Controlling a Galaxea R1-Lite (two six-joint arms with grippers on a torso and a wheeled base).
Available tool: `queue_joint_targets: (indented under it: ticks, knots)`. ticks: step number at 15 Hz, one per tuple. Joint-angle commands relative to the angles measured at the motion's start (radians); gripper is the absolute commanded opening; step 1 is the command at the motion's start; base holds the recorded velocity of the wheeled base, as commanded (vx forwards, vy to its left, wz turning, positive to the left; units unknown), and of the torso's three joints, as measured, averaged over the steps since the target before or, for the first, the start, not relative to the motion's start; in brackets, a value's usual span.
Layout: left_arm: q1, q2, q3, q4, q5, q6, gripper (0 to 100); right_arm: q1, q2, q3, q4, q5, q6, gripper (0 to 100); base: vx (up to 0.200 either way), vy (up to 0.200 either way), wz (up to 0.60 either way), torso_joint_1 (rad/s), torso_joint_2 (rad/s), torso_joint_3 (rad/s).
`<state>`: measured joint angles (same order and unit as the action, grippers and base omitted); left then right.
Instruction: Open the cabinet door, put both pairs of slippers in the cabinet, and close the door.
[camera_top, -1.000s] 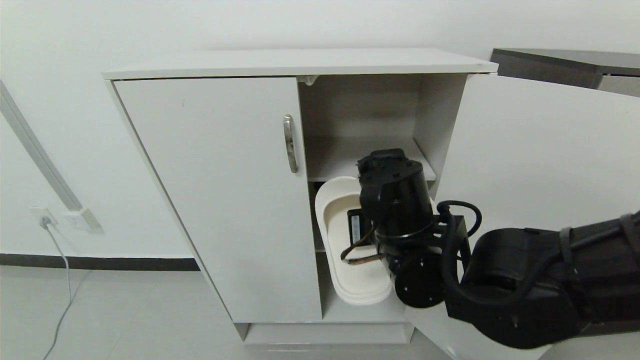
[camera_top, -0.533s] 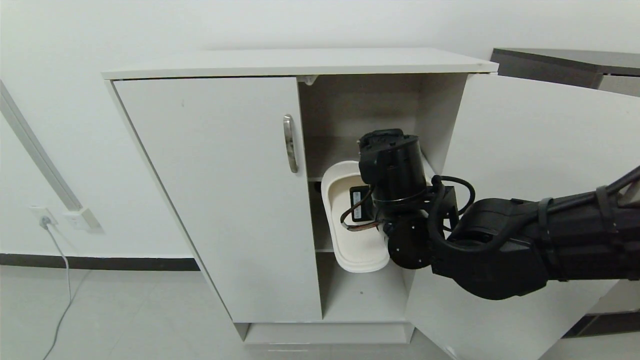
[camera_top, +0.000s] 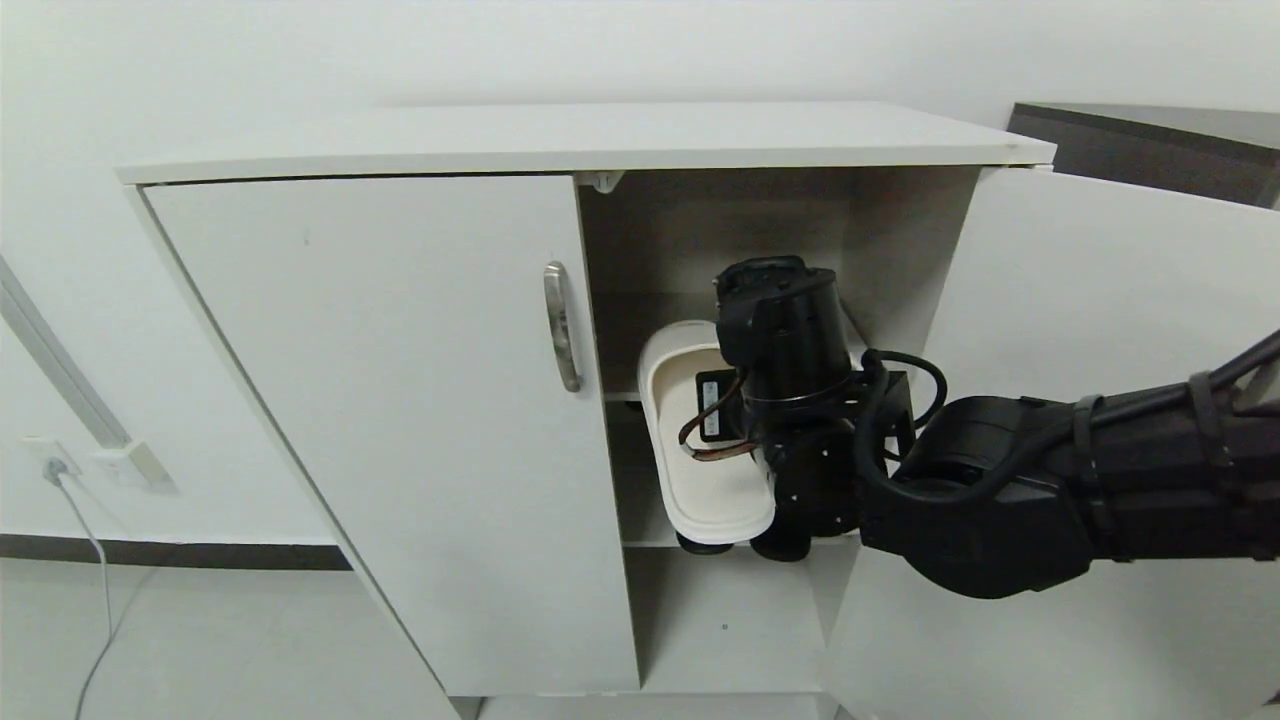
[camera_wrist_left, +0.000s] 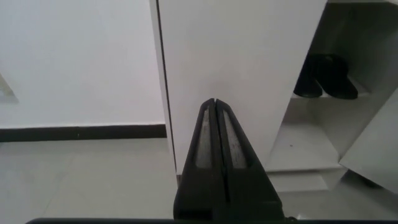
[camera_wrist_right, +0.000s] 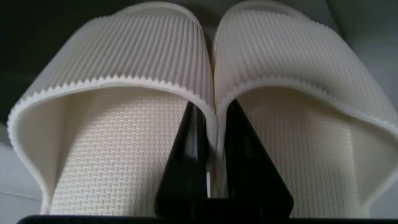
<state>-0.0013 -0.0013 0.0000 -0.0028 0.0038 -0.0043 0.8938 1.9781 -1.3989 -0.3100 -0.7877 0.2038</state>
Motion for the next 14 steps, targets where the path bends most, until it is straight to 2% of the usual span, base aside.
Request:
queue_joint_targets:
  ticks: [1, 3, 6, 9, 11, 14]
  knots:
    - [0.0, 0.001, 0.0, 0.0, 0.001, 0.0, 0, -0.001, 0.002, 0.0, 0.0, 0.002, 0.0, 0, 0.2, 0.0, 0.0, 0.007, 0.0, 0.002]
    - [0.0, 0.001, 0.0, 0.0, 0.002, 0.0, 0, -0.009, 0.005, -0.014, 0.003, 0.015, 0.0, 0, 0.2, 0.0, 0.0, 0.002, 0.0, 0.002]
    - [0.0, 0.001, 0.0, 0.0, 0.002, 0.0, 0, -0.018, 0.005, -0.061, 0.054, 0.016, 0.003, 0, 0.0, 0.0, 0.0, 0.0, 0.0, 0.0]
    - [0.0, 0.001, 0.0, 0.0, 0.002, 0.0, 0, -0.026, 0.018, -0.152, 0.173, 0.044, 0.045, 0, 0.0, 0.0, 0.0, 0.0, 0.0, 0.0]
    - [0.0, 0.001, 0.0, 0.0, 0.002, 0.0, 0, -0.046, 0.045, -0.261, 0.308, 0.097, 0.115, 0, 0.0, 0.0, 0.0, 0.0, 0.0, 0.0]
    - [0.0, 0.001, 0.0, 0.0, 0.004, -0.002, 0, -0.072, 0.108, -0.327, 0.322, 0.102, 0.126, 0, 0.0, 0.0, 0.0, 0.0, 0.0, 0.0]
